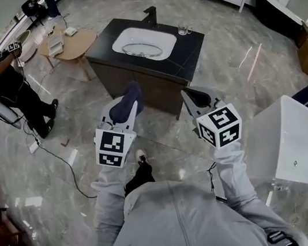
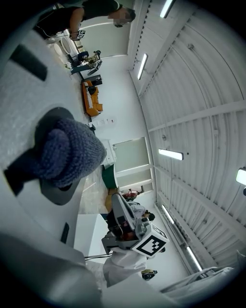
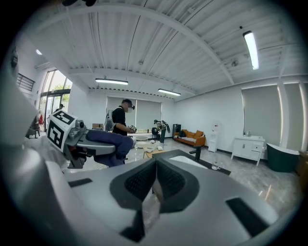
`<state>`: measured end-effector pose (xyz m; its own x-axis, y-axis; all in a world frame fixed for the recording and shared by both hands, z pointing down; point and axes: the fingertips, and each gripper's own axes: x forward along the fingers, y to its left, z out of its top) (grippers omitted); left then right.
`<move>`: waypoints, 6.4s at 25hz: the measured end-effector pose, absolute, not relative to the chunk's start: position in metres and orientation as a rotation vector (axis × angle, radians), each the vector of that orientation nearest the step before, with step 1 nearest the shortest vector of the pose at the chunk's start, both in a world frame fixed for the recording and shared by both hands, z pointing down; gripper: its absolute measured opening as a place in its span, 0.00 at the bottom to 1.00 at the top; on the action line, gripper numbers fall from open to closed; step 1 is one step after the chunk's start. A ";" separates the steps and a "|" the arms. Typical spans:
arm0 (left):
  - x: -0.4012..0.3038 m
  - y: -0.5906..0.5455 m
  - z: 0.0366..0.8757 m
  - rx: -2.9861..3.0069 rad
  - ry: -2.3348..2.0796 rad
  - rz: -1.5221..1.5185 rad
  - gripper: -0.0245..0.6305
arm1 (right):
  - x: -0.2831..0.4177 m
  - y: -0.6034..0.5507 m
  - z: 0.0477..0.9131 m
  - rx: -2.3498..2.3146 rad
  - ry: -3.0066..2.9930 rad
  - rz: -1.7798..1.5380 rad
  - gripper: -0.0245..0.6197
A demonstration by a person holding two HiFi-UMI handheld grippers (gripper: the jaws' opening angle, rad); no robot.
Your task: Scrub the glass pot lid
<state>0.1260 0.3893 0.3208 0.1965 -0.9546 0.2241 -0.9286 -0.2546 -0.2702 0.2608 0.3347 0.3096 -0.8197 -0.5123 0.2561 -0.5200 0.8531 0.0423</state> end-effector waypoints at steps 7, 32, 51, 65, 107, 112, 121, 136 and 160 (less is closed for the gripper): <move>0.103 0.338 0.339 -2.417 1.852 -0.514 0.16 | 0.240 0.286 0.325 0.811 -2.736 0.051 0.09; -0.056 0.096 0.357 -2.571 1.746 -0.538 0.16 | 0.103 0.063 0.339 0.981 -2.595 0.131 0.09; -0.097 0.024 0.395 -2.727 1.624 -0.665 0.16 | 0.058 0.010 0.368 1.007 -2.523 0.183 0.09; -0.116 -0.092 0.479 -2.792 1.660 -0.978 0.16 | 0.048 -0.101 0.403 0.967 -2.495 0.296 0.09; -0.123 -0.235 0.784 -2.702 0.875 -1.913 0.16 | 0.021 -0.215 0.569 1.017 -2.308 0.779 0.09; -0.117 -0.240 0.792 -2.756 0.878 -1.879 0.16 | 0.026 -0.205 0.575 1.112 -2.248 0.831 0.09; -0.083 -0.237 0.803 -2.853 0.830 -1.852 0.16 | 0.028 -0.203 0.574 1.146 -2.222 0.835 0.09; 0.005 -0.213 0.790 -3.093 0.602 -1.763 0.16 | 0.046 -0.204 0.576 1.173 -2.181 0.861 0.09; -0.050 -0.182 0.788 -2.823 0.241 -2.013 0.16 | 0.021 -0.204 0.562 1.131 -2.197 0.830 0.09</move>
<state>-0.0499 -0.1815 0.7882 0.3383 0.0802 0.9376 -0.2997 -0.9353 0.1881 0.0210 -0.2036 0.5617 -0.5102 -0.5182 0.6864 -0.8426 0.4609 -0.2784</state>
